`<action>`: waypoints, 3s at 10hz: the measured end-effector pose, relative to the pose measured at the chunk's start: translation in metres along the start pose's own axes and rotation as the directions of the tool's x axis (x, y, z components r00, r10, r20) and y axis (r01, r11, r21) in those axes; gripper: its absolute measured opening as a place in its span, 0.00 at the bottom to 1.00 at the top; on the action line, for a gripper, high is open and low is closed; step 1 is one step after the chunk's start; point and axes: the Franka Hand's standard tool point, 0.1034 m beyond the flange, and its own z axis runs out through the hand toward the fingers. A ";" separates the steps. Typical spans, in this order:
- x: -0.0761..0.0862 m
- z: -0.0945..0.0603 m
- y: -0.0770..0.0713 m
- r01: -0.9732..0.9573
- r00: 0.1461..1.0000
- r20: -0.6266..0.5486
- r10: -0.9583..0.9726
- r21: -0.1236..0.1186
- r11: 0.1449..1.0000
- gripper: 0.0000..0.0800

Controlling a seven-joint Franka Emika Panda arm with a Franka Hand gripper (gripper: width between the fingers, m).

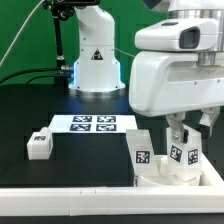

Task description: Assemble stool

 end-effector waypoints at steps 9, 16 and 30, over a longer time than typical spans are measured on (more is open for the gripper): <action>-0.001 0.000 0.000 -0.804 0.595 0.035 0.803 0.048 0.593 0.42; -0.010 0.003 -0.010 -0.919 -0.382 0.153 0.912 0.045 -0.392 0.42; -0.006 -0.008 -0.019 -0.428 0.903 0.009 0.430 0.110 0.897 0.81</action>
Offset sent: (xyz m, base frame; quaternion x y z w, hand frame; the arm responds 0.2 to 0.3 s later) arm 0.0039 0.0076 -0.0057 0.0905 -0.0055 0.3483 0.9330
